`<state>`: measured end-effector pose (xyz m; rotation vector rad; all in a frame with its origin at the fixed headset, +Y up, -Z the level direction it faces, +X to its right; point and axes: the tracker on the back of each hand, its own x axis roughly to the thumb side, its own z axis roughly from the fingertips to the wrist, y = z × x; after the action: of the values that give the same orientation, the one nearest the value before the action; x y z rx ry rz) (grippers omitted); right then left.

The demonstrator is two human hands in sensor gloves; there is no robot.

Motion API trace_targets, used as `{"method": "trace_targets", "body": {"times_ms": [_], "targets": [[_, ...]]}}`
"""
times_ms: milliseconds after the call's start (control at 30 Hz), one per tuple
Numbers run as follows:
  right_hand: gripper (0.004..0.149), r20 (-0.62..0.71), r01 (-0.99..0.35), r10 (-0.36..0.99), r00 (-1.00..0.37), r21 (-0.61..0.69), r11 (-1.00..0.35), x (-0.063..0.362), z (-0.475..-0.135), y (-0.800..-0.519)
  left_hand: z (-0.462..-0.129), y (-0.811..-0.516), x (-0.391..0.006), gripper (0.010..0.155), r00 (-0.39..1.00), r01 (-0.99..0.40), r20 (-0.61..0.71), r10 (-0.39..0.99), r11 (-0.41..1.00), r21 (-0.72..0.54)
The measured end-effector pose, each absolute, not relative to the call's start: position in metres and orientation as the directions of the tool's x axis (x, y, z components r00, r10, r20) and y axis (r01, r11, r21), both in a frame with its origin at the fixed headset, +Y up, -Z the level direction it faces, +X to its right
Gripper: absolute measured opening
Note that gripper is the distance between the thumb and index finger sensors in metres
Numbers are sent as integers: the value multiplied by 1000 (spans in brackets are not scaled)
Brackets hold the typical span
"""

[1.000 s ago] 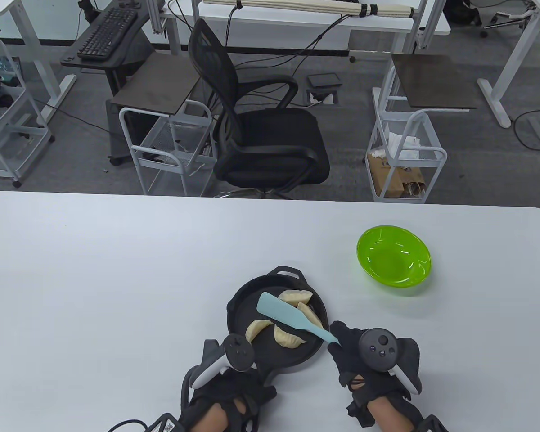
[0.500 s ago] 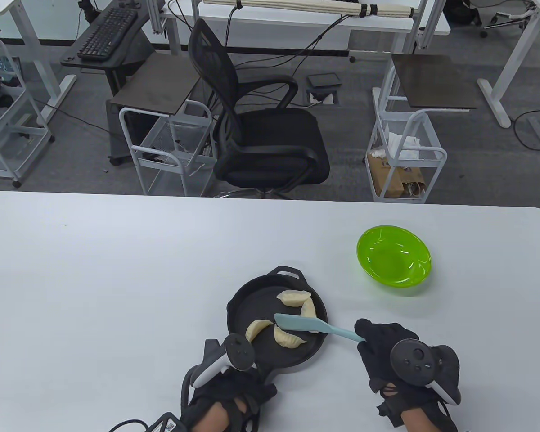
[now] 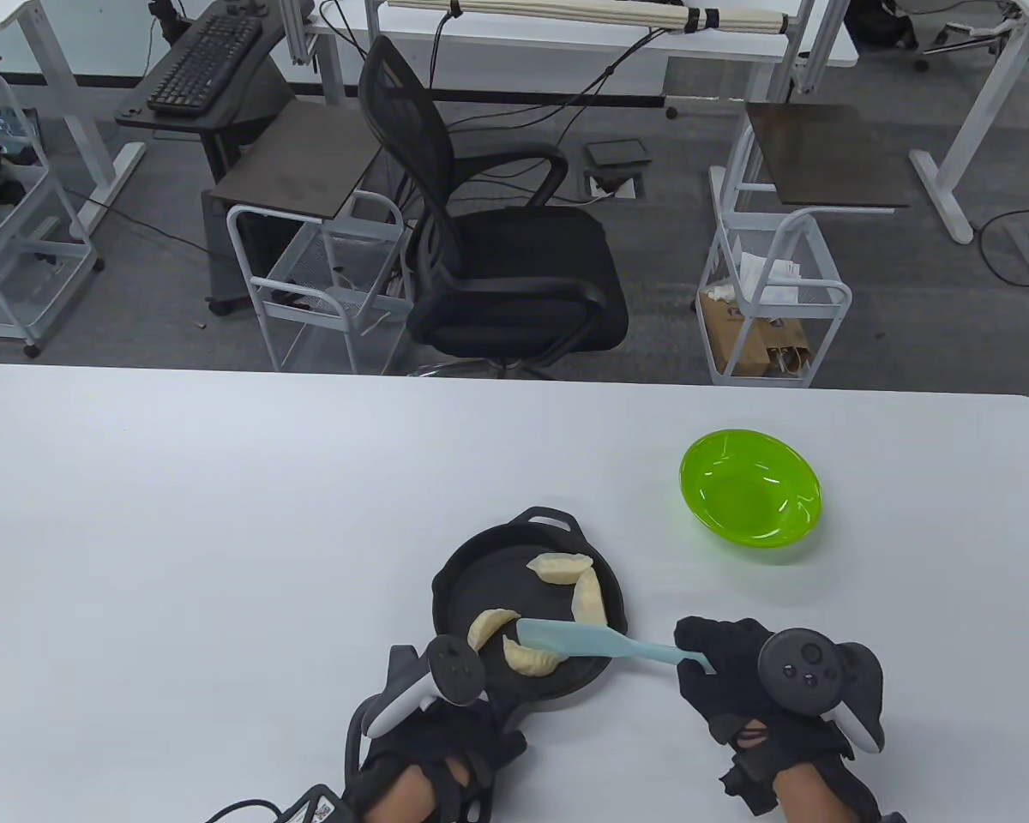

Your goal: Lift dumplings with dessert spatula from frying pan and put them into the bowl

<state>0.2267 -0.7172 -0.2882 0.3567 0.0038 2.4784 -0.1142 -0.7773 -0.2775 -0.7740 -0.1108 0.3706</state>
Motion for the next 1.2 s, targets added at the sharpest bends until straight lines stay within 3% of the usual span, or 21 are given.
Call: {"method": "trace_targets", "body": {"times_ms": [300,567,1200], "targets": [[50,197,-695,757,-624,303,-652,200,-304,-752,-278,-778,-113,67,931,-280,-32,364,654,-702],[48,-27,-801,849,-528,346,-488,209,-310,-780,-278,-779,-114,68,927,-286,-36,373,643,-711],[44,-178,-889,918,-355,368,-272,215,-311,-795,-279,-779,-115,68,922,-293,-37,387,628,-721]]}}
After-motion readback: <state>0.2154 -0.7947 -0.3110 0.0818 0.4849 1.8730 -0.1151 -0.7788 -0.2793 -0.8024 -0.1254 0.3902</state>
